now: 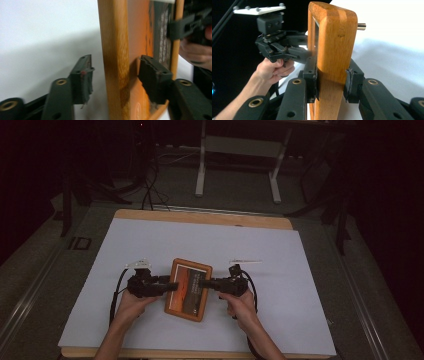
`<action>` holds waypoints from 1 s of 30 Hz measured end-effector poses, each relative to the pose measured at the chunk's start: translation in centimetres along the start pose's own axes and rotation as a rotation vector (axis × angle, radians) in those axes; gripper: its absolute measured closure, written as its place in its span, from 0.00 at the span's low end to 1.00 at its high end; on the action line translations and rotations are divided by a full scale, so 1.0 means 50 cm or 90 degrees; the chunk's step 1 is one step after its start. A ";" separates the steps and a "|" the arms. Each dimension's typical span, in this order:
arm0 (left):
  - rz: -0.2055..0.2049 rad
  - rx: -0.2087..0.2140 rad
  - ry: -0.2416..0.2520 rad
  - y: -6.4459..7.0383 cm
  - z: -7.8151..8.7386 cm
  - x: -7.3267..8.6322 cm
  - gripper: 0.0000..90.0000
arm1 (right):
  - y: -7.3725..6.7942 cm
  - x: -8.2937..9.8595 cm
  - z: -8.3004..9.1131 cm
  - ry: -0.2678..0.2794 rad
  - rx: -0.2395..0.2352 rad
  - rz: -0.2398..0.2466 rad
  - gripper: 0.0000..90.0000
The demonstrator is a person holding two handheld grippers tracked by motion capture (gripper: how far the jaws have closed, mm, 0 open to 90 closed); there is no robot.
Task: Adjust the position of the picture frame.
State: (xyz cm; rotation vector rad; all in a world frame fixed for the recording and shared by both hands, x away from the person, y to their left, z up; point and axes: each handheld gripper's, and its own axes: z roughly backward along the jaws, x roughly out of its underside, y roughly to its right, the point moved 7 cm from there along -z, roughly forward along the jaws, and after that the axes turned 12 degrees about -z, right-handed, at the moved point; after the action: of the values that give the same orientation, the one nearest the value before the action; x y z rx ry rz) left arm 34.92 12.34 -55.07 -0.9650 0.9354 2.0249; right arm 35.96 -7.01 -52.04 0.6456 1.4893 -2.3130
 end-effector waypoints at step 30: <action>-0.037 -0.069 0.003 0.059 -0.063 -0.039 0.72 | 0.017 -0.039 0.075 0.068 0.129 0.072 0.66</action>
State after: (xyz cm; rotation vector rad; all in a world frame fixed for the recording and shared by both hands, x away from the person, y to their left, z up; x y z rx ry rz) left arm 34.47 7.75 -54.00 -1.0431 0.7977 2.0414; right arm 37.28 -10.76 -50.33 0.8957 1.2357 -2.3938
